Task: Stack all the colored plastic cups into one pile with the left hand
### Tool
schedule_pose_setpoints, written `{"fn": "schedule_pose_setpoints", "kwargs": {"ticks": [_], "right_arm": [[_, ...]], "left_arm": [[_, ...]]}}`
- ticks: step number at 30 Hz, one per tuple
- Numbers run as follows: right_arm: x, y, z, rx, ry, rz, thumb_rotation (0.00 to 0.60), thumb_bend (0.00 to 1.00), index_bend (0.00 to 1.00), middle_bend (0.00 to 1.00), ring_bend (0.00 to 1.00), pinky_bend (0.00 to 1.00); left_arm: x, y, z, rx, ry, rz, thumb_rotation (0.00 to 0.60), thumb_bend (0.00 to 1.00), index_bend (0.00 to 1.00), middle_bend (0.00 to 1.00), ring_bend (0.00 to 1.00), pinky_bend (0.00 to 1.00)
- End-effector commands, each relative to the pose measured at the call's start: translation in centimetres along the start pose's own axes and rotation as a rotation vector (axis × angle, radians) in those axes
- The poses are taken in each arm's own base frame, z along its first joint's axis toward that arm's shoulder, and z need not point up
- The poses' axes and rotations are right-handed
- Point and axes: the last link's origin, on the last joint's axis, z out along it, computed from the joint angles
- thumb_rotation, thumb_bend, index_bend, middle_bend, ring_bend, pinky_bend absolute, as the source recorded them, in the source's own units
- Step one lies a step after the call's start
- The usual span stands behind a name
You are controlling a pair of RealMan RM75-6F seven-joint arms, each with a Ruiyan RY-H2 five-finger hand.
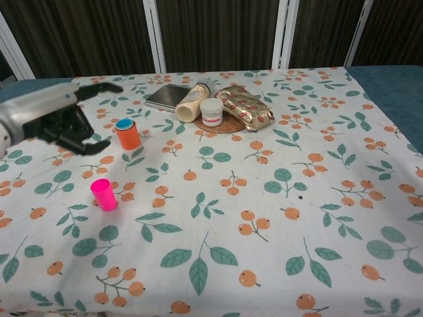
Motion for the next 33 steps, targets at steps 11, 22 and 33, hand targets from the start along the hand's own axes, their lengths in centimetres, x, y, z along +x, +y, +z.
{"fn": "schedule_pose_setpoints", "kwargs": {"ticks": [11,22,33], "right_arm": [[0.2,0.0,-0.4,0.018,-0.003,0.009,0.600,0.13,0.00,0.00,0.00,0.00],[0.3,0.0,-0.4,0.014,0.002,0.009,0.600,0.13,0.00,0.00,0.00,0.00],[0.3,0.0,-0.5,0.012,0.008,0.006,0.600,0.13,0.00,0.00,0.00,0.00]], "left_arm": [[-6.5,-2.9,-3.8,0.078,-0.082,-0.098,0.600,0.36,0.17,1.00,1.00,1.00],[-7.4,-3.6,-2.5,0.106,-0.057,-0.089,0.600,0.36,0.35,1.00,1.00,1.00],[-7.3,-4.2,-1.2,0.126,-0.020,-0.112,0.600,0.39,0.56,1.00,1.00,1.00]]}}
